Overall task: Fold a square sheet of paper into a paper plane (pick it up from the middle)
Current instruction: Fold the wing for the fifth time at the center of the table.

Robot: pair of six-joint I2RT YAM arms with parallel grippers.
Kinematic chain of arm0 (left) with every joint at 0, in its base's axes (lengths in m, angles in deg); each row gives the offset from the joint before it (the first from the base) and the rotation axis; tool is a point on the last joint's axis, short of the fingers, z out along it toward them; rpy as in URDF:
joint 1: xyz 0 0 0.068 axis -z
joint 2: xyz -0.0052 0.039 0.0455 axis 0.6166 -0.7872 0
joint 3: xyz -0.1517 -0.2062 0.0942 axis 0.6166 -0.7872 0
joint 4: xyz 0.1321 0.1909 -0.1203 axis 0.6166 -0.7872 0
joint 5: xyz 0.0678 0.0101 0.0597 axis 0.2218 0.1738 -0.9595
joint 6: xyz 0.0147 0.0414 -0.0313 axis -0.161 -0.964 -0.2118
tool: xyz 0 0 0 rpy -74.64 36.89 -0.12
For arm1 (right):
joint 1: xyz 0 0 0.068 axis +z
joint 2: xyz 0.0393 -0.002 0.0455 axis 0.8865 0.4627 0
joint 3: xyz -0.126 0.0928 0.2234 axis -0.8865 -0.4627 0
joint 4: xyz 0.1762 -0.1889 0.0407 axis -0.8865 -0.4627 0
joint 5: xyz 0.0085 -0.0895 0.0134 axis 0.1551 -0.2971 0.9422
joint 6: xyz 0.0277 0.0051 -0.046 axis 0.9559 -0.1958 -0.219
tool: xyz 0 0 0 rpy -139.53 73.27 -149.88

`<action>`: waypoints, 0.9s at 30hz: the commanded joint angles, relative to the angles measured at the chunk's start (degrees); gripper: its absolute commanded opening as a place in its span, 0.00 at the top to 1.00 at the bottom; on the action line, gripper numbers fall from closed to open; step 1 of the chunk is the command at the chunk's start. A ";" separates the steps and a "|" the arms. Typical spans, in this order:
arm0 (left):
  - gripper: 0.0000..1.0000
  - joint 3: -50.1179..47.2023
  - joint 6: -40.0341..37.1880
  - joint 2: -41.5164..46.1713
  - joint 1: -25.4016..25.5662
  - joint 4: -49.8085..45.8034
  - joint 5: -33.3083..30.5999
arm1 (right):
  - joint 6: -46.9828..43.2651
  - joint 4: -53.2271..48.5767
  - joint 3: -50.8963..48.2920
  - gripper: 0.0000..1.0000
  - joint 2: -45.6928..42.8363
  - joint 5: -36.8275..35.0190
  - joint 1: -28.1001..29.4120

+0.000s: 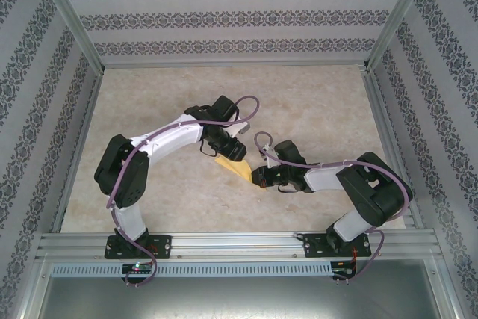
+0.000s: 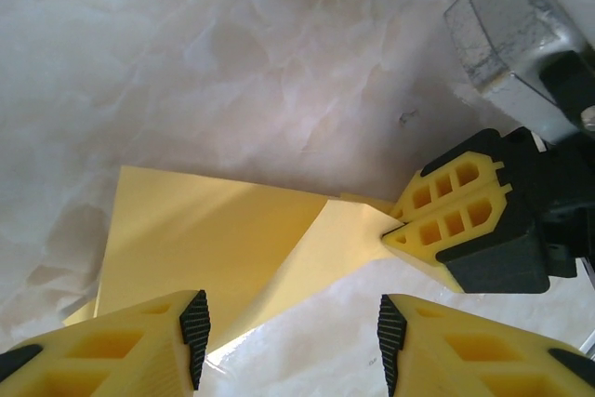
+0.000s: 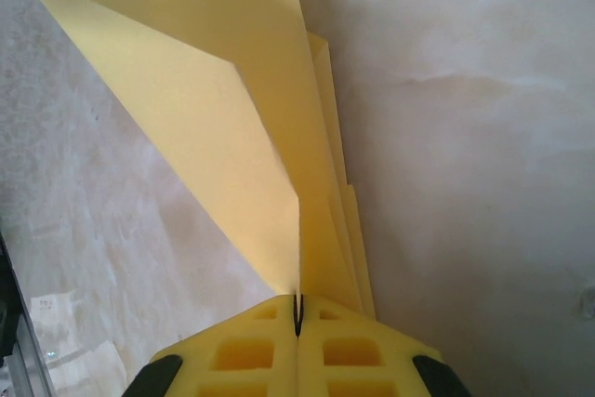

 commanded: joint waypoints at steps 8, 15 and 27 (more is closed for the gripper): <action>0.44 2.97 -6.53 -1.94 0.62 -0.30 -0.13 | -1.50 -1.35 1.42 0.98 1.18 1.61 0.84; 0.48 4.19 -7.49 -6.60 0.88 -2.75 3.83 | -1.75 -2.03 1.42 0.98 0.26 1.18 1.19; 0.62 4.22 -9.19 -9.77 0.57 -5.30 4.35 | -2.19 -2.80 1.33 0.98 -0.19 0.98 1.20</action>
